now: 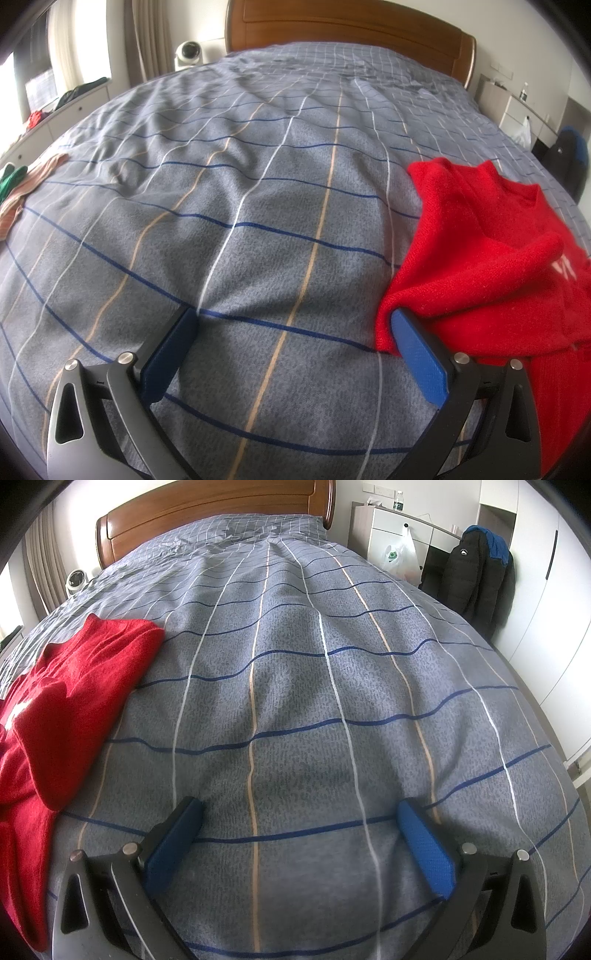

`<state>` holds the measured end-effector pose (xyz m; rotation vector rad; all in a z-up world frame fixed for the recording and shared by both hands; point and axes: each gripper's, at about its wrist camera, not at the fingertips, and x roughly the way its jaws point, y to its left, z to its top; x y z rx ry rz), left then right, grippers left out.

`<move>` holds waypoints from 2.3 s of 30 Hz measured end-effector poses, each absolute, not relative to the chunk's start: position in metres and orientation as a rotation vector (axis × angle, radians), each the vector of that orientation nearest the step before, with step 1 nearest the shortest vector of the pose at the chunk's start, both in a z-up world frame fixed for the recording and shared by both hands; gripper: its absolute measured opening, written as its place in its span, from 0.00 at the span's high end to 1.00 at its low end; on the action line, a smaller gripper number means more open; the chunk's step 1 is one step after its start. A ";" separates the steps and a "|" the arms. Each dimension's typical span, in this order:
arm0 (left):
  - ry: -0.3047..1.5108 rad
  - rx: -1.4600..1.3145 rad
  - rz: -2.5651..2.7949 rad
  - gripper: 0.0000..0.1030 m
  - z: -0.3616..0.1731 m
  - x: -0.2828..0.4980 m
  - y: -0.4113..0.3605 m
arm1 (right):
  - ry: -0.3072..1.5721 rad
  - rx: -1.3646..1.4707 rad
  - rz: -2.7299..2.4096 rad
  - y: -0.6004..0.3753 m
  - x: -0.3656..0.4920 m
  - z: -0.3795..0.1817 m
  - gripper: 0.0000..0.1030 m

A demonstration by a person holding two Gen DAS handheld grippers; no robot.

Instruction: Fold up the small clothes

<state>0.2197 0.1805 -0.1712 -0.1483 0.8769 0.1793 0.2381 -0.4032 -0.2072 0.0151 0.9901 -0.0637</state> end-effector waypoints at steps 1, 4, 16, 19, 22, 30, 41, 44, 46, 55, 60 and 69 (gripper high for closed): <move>0.877 -0.149 0.179 0.00 -0.171 0.219 0.180 | 0.990 0.016 -0.063 -0.403 0.238 -0.207 0.00; 0.877 -0.147 0.180 0.00 -0.171 0.219 0.180 | 0.990 0.015 -0.064 -0.403 0.238 -0.207 0.00; 0.877 -0.149 0.180 0.00 -0.172 0.221 0.182 | 0.990 0.015 -0.064 -0.403 0.238 -0.207 0.00; 0.878 -0.145 0.183 0.00 -0.171 0.220 0.180 | 0.988 0.018 -0.064 -0.404 0.238 -0.207 0.00; 0.877 -0.148 0.181 0.00 -0.172 0.221 0.182 | 0.989 0.017 -0.065 -0.405 0.238 -0.207 0.00; 0.918 -0.200 0.186 0.07 -0.156 0.210 0.188 | 1.026 -0.003 -0.076 -0.400 0.252 -0.201 0.00; 0.943 0.015 -0.334 0.16 -0.137 0.167 0.077 | 0.964 -0.084 0.620 -0.203 0.196 -0.128 0.05; 0.928 -0.044 -0.382 0.78 -0.139 0.163 0.083 | 1.075 -0.023 0.601 -0.198 0.208 -0.151 0.86; 0.851 -0.040 -0.456 0.92 -0.123 0.142 0.088 | 1.024 -0.046 0.612 -0.207 0.182 -0.139 0.90; 0.947 0.021 -0.610 0.95 -0.146 0.021 0.153 | 0.992 -0.178 0.666 -0.253 0.014 -0.145 0.87; 0.903 -0.145 -0.456 0.48 -0.136 -0.015 0.187 | 1.105 -0.073 0.592 -0.293 -0.036 -0.191 0.80; 0.935 -0.244 -0.261 0.21 -0.147 -0.004 0.124 | 0.895 0.303 0.513 -0.322 -0.006 -0.139 0.26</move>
